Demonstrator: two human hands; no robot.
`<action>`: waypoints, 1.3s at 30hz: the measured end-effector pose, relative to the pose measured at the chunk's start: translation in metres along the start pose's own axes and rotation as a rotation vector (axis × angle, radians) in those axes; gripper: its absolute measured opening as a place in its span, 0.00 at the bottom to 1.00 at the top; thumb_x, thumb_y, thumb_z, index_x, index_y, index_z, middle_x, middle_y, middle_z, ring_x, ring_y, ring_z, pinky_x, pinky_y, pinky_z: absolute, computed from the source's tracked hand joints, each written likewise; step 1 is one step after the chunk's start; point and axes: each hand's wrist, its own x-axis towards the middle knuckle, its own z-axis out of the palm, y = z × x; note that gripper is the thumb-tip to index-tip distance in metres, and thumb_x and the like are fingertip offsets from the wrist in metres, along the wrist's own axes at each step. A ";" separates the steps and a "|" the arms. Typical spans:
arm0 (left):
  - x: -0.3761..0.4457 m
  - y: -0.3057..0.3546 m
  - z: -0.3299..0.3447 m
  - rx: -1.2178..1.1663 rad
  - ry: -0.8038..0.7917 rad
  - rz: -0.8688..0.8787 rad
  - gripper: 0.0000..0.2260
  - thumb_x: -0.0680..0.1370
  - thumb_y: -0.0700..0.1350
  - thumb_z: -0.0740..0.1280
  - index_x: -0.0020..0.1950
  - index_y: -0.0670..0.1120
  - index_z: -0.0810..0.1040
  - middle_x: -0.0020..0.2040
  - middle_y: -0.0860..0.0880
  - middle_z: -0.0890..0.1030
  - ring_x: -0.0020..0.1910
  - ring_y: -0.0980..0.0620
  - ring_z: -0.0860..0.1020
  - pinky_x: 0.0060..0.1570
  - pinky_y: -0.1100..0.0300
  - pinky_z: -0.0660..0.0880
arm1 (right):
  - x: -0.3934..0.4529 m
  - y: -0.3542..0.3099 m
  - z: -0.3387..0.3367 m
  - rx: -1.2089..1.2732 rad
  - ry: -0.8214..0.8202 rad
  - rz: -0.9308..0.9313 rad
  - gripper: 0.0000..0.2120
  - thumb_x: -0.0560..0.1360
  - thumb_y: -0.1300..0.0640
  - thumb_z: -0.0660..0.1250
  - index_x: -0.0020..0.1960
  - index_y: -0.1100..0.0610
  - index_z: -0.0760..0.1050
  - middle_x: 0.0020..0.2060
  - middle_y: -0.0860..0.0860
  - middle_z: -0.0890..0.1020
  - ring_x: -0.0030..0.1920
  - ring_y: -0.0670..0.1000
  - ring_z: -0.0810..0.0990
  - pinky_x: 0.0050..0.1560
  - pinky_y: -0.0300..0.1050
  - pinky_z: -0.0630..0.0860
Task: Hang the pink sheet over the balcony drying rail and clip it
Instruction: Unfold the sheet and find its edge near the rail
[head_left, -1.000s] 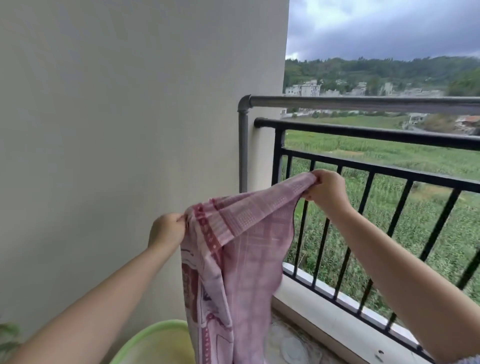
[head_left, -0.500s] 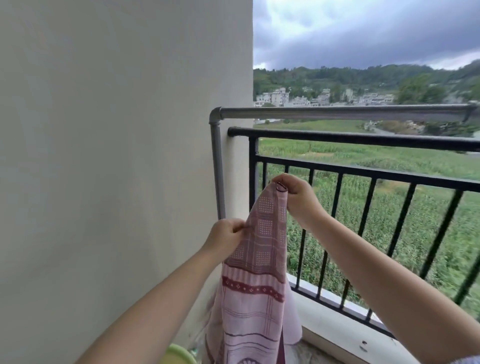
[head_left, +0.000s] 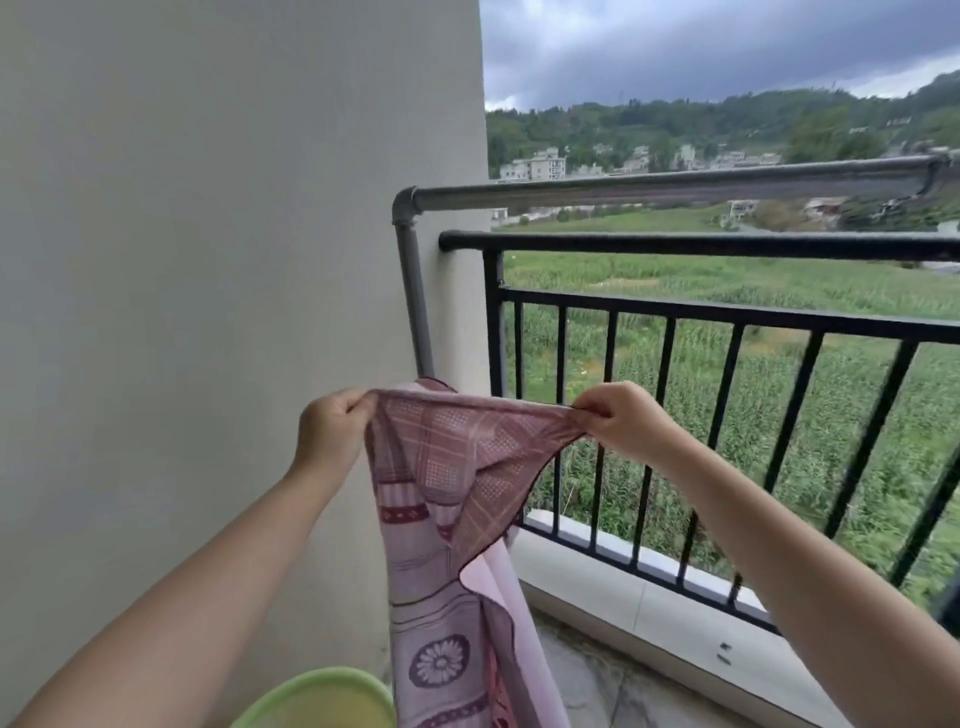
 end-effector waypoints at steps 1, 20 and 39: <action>-0.002 0.001 -0.002 0.068 0.059 0.012 0.11 0.76 0.43 0.63 0.38 0.38 0.79 0.35 0.44 0.73 0.37 0.50 0.69 0.39 0.58 0.64 | 0.002 0.000 -0.001 -0.082 0.020 -0.043 0.08 0.76 0.62 0.60 0.47 0.63 0.77 0.30 0.46 0.73 0.27 0.43 0.69 0.24 0.27 0.70; 0.002 0.070 -0.024 0.043 -0.021 0.196 0.16 0.76 0.44 0.64 0.28 0.46 0.67 0.25 0.51 0.62 0.21 0.58 0.63 0.23 0.68 0.58 | 0.018 -0.060 -0.031 0.268 -0.067 -0.103 0.08 0.73 0.55 0.64 0.52 0.55 0.72 0.39 0.48 0.77 0.36 0.48 0.79 0.33 0.35 0.79; -0.036 0.044 0.006 0.449 -0.581 0.228 0.23 0.75 0.49 0.62 0.69 0.46 0.65 0.65 0.46 0.73 0.65 0.47 0.70 0.66 0.54 0.68 | 0.010 -0.051 0.028 0.130 0.010 -0.334 0.08 0.76 0.62 0.59 0.44 0.64 0.75 0.28 0.45 0.72 0.24 0.39 0.68 0.24 0.29 0.68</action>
